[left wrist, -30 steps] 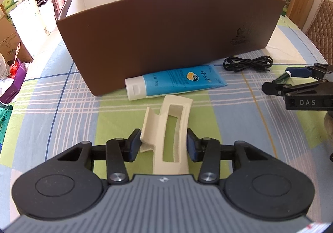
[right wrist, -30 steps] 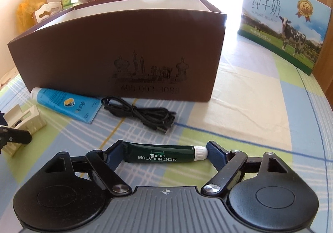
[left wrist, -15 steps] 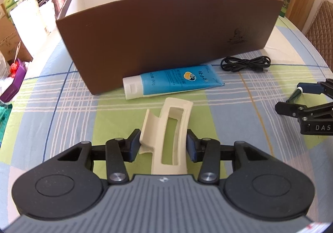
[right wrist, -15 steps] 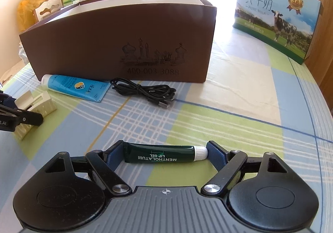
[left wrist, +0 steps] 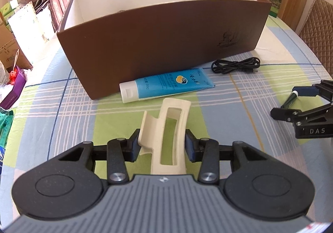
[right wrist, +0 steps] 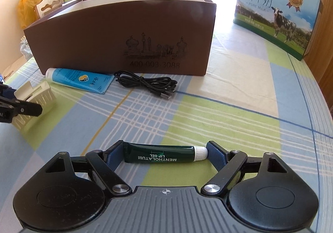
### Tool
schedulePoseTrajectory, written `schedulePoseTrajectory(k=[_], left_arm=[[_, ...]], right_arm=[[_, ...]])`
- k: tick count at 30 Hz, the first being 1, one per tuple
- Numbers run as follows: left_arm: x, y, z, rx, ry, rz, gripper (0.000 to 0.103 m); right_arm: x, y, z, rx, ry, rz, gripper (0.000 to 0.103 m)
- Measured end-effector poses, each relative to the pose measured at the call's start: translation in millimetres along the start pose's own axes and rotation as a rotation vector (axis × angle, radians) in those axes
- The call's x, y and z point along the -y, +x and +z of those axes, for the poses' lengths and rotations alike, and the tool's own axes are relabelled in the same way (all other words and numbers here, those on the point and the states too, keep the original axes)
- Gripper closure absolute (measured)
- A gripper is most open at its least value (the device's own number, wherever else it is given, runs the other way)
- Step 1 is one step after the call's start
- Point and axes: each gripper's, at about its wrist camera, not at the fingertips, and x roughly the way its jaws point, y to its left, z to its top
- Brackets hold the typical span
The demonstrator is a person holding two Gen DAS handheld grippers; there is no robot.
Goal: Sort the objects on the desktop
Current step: 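Lift the claw clip with the left tool while the right tool grasps the green lip gel, then carry the claw clip and lip gel over the box and open both tools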
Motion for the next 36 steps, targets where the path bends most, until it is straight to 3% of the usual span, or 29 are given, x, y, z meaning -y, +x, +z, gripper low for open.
schedulePoseTrajectory(k=[4,8,16,23,30,36], left_arm=[[-2.4,-11.5,2.8,0.017,-0.019,-0.013,0.066],[-4.7,-29.2,12.2,0.053,-0.014,-0.021,0.066],[-11.3,-61.3,54.3,0.164,0.022,-0.014,0.066],[-23.4,-63.2,101.4,0.223,0.046,-0.007,0.066],[-50.7,-32.8,150.2,0.189,0.026,0.029,0.066],[-75.8,10.2,184.2,0.083,-0.038,0.051,0.066]], right_arm=[[-2.6,-3.0,3.7,-0.027,-0.008,0.007,0.022],[-5.6,-14.2,18.0,0.004,-0.014,0.039,0.022],[-13.5,-43.4,80.0,0.147,-0.057,0.122,0.022],[-14.4,-41.3,136.9,0.218,-0.086,0.161,0.022],[-10.5,-6.2,196.3,0.205,-0.104,0.173,0.022],[-11.6,40.9,234.5,0.126,-0.129,0.177,0.022]])
